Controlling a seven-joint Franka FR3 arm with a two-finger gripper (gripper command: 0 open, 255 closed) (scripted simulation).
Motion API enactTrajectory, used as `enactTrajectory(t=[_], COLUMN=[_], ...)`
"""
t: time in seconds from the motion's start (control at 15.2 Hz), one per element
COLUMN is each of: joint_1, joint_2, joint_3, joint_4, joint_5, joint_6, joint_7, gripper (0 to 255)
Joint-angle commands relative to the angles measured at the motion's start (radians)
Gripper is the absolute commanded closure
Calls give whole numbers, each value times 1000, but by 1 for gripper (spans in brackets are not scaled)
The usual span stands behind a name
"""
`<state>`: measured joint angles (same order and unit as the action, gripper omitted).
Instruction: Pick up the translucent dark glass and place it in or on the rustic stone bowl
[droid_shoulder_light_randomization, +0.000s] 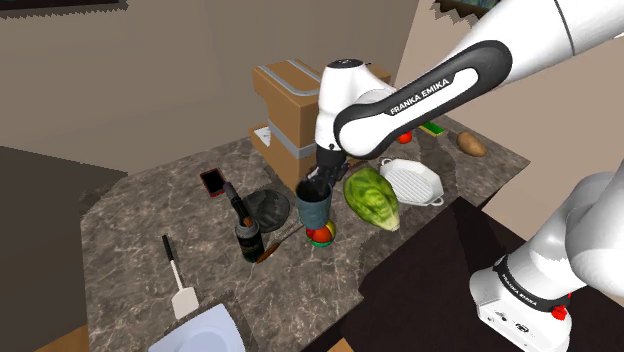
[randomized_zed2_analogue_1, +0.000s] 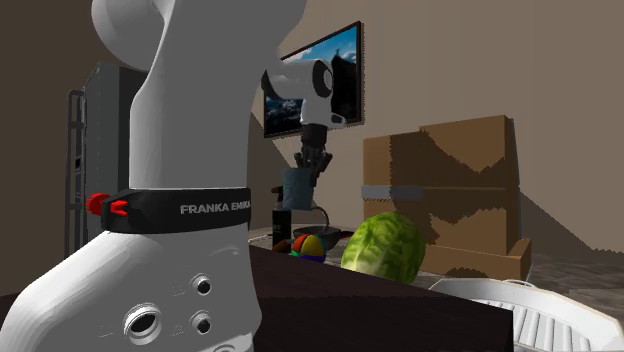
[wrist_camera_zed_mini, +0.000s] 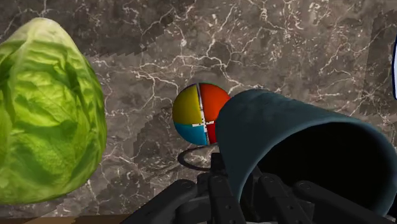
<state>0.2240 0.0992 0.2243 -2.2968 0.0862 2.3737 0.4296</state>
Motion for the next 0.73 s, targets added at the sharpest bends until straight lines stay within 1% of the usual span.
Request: enactTrajectory(t=[0.0, 0.33, 0.66], joint_1=[1, 16, 41], joint_2=[61, 227, 408], joint_3=[-4, -16, -29], joint_4=[93, 351, 651], joint_5=[-21, -67, -102], joint_6=[-33, -127, -247], joint_7=[12, 41, 60], gripper=[255, 255, 255])
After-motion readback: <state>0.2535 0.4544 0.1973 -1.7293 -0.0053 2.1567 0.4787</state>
